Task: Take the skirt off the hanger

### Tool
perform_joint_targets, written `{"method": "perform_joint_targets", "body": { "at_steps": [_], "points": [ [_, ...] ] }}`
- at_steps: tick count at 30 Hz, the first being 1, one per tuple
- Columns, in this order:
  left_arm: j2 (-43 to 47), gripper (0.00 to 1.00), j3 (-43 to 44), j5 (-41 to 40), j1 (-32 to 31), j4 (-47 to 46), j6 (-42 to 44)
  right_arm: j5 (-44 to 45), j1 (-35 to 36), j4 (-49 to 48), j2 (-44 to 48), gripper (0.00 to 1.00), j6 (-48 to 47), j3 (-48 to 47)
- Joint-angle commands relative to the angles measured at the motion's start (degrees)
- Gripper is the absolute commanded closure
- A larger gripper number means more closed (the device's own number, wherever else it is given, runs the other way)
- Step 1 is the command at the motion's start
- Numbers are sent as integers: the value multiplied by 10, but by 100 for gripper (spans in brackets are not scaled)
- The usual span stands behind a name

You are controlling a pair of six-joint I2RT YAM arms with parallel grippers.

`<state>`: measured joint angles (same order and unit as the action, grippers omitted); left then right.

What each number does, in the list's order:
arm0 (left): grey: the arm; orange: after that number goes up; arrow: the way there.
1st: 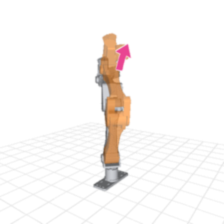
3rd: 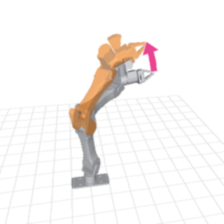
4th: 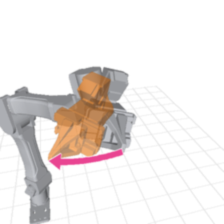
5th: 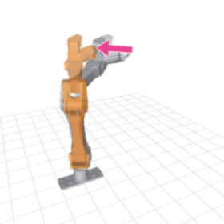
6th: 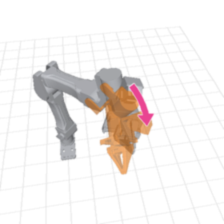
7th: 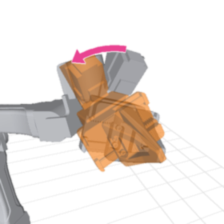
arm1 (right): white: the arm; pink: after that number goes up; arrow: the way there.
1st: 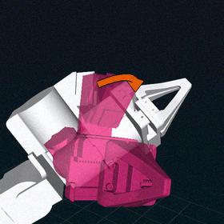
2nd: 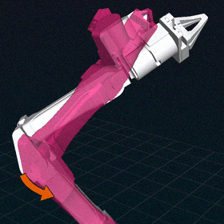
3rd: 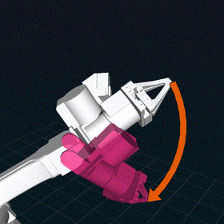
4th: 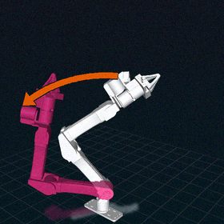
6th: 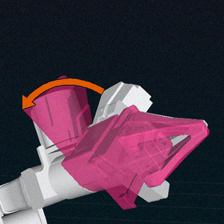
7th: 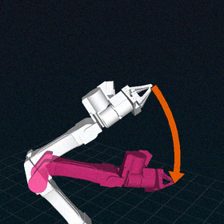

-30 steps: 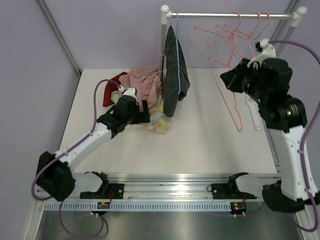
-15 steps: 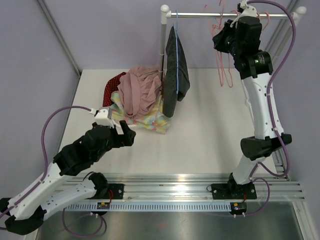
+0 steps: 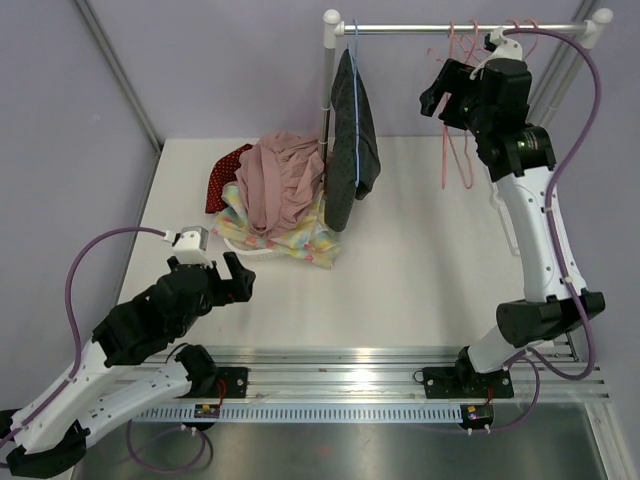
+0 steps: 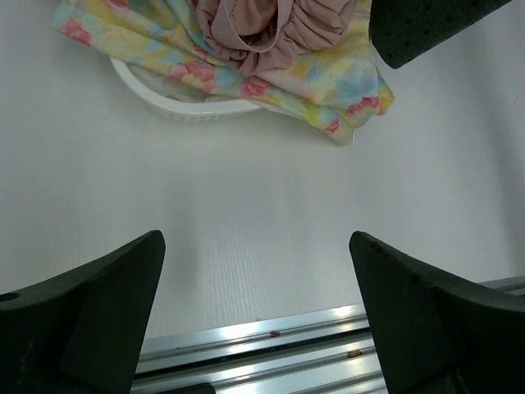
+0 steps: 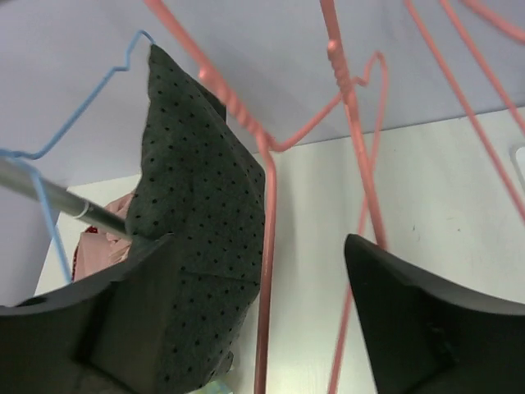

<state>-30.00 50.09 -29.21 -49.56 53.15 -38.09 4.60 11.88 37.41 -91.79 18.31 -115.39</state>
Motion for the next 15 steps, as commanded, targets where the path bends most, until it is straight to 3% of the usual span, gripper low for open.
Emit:
{"method": "perform_joint_targets", "body": {
  "at_steps": [1,5,8,12,15],
  "points": [
    [6,1,-2,-12,-3,-22,6,27,-2,5,66,8,-11,-2],
    [14,1,-5,-3,-3,-27,11,36,-2,6,126,6,-13,-4],
    [20,1,-5,-8,-3,-26,8,-8,0,5,138,6,6,-25],
    [22,1,-6,-8,-3,-27,9,-112,21,-2,103,9,16,-86],
    [22,1,-6,-5,-3,-29,11,-109,57,20,37,13,2,-141]
  ]
}}
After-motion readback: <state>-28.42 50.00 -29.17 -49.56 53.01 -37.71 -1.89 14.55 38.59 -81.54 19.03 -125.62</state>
